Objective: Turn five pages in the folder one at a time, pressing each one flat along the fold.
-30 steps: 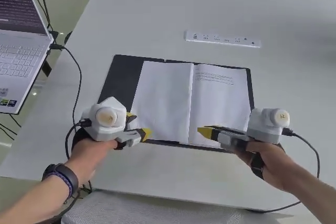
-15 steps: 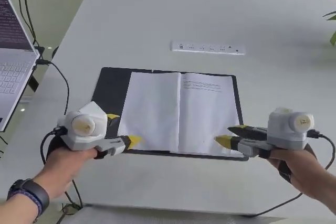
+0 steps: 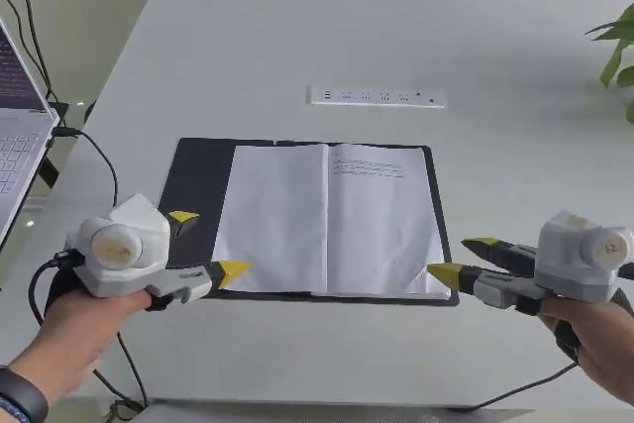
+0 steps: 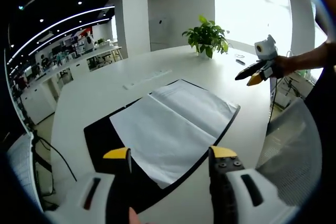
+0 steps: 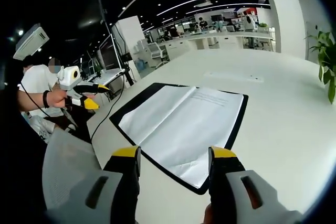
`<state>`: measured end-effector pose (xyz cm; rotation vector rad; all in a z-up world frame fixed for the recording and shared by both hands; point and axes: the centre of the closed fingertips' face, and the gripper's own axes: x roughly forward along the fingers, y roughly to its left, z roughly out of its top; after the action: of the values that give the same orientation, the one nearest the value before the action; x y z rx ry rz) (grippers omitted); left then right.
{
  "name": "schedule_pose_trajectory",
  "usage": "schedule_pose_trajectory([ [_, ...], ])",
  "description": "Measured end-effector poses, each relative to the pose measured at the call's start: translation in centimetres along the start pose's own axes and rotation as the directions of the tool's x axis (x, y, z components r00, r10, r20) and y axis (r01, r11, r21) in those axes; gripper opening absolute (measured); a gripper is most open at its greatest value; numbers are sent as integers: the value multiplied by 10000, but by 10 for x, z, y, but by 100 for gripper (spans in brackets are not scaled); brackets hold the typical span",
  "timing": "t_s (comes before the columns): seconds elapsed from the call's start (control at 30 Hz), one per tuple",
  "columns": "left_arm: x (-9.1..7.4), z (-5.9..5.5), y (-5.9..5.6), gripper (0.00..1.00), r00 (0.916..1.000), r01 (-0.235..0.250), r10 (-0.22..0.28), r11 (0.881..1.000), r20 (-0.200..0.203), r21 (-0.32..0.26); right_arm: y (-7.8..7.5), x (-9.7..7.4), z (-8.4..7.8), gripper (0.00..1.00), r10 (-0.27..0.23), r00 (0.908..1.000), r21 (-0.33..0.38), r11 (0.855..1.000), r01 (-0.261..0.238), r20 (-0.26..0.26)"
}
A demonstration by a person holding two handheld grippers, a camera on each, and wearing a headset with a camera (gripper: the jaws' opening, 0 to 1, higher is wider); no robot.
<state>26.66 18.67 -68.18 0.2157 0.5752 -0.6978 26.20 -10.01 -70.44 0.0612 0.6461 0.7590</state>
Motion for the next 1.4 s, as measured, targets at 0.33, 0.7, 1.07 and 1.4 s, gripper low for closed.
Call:
schedule_pose_trajectory([
  [0.33,-15,-8,-4,68,9998,-162,165,9986,54,-496,2,-17,-10,60,-445,9990,78,9990,444,97],
  [0.7,-31,-23,-6,75,9980,-584,608,9897,145,-1306,9,-31,-22,67,-930,9956,294,9953,927,92],
  [1.07,-34,-23,-8,75,9976,-672,688,9891,73,-1308,16,-30,-26,67,-961,9954,416,9945,957,65],
  [1.4,-23,-13,-16,74,9990,-414,434,9916,138,-1227,19,-29,-25,67,-988,9951,352,9945,986,38],
])
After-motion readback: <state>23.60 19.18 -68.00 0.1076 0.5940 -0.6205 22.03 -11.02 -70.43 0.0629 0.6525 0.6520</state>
